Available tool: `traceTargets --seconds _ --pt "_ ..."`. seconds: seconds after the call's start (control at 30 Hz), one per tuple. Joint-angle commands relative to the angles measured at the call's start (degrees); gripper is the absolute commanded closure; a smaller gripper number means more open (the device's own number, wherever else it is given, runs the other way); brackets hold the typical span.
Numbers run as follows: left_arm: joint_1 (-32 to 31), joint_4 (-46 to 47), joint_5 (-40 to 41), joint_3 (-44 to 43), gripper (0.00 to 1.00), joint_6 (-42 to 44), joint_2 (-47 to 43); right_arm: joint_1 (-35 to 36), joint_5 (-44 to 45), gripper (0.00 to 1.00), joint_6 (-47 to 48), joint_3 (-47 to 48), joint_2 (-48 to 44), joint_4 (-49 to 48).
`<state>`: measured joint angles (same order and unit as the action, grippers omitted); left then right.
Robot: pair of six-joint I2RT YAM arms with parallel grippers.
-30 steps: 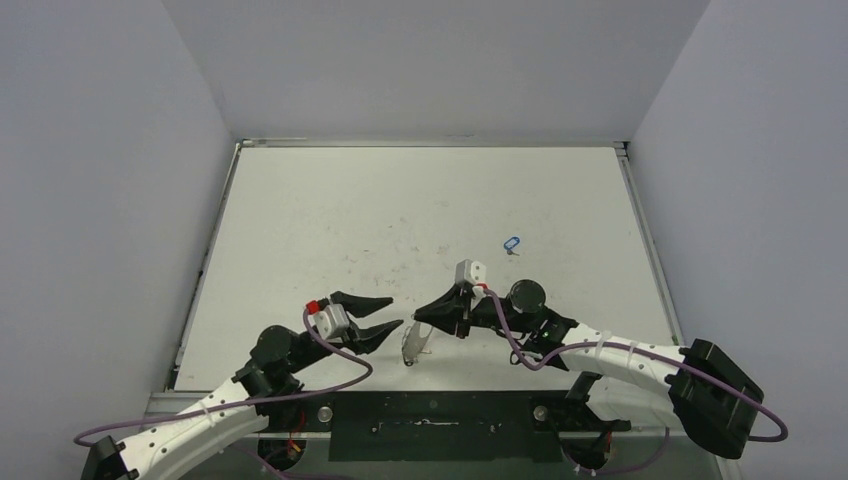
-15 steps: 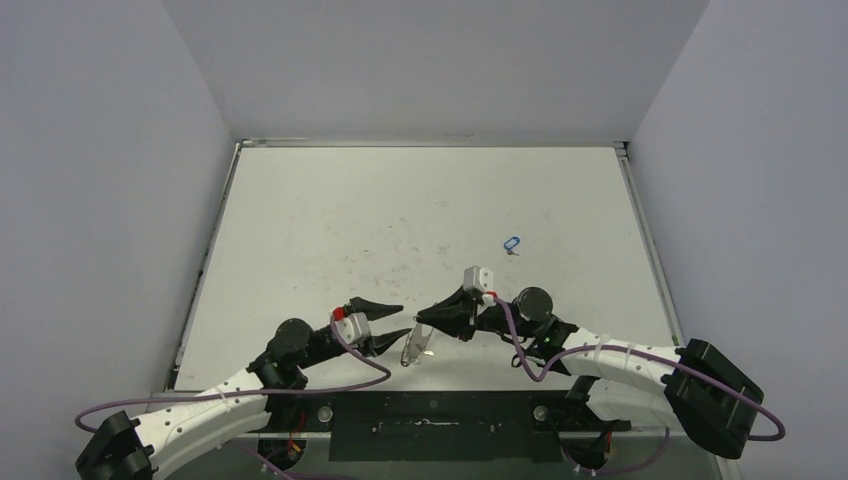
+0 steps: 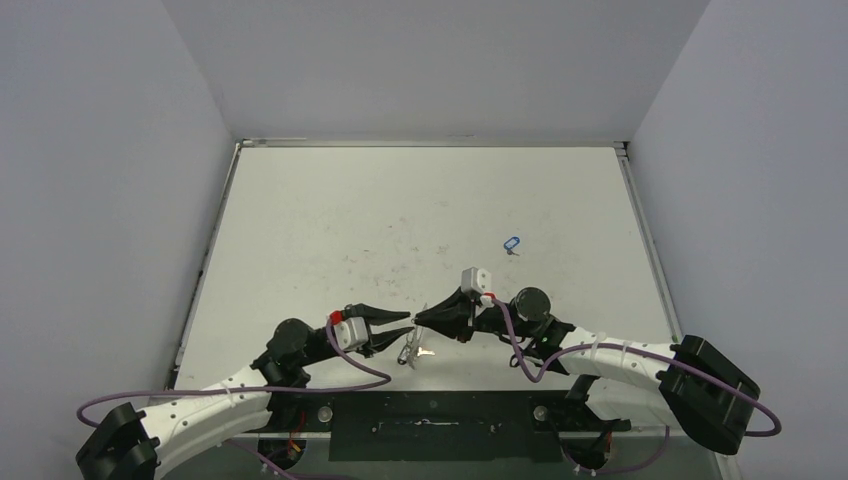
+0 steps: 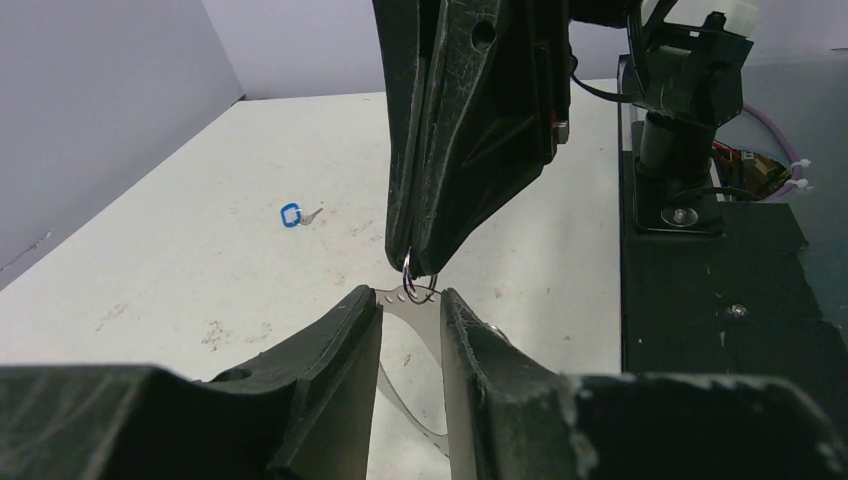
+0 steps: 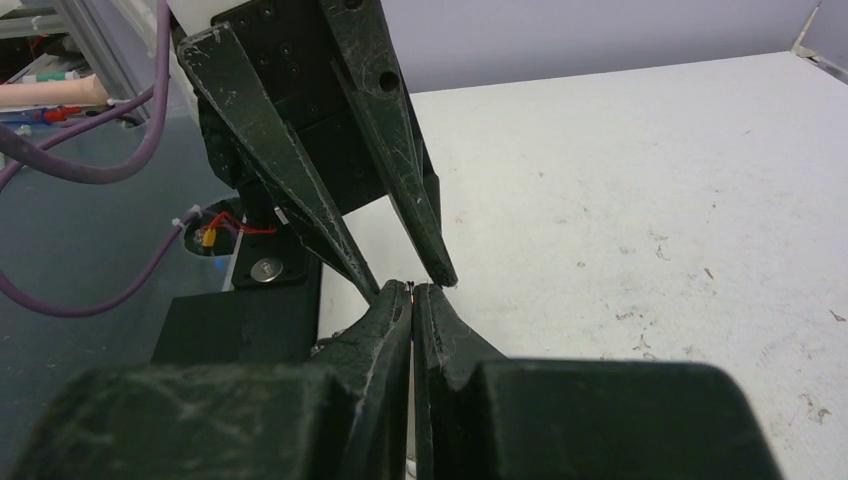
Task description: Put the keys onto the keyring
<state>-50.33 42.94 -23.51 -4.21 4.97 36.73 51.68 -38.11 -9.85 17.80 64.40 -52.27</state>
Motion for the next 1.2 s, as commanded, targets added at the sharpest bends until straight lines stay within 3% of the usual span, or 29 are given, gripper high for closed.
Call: traceTargets --seconds 0.0,0.33,0.63,0.7,0.83,1.17 --pt "-0.33 3.79 -1.85 -1.76 0.74 -0.24 0.91 0.52 -2.06 1.00 -0.14 1.23 0.09 -5.96" --pt "-0.37 5.79 -1.87 -2.28 0.79 -0.40 2.93 1.26 -2.85 1.00 0.68 2.32 1.04 -4.31" --pt "-0.30 6.84 -2.79 -2.91 0.76 -1.53 3.03 1.78 -1.93 1.00 1.91 2.31 1.16 -3.07" --pt "-0.37 6.75 -2.86 -2.89 0.81 -1.60 2.98 1.82 -1.84 1.00 2.17 2.37 1.16 -2.73" --pt "-0.33 5.87 -2.82 -2.83 1.00 -1.55 2.42 1.84 -1.34 1.00 2.45 2.44 0.85 -1.74" --pt "-0.32 -2.32 0.72 -4.06 1.00 -2.50 -2.15 1.82 0.78 1.00 4.56 3.38 -0.89 4.17"
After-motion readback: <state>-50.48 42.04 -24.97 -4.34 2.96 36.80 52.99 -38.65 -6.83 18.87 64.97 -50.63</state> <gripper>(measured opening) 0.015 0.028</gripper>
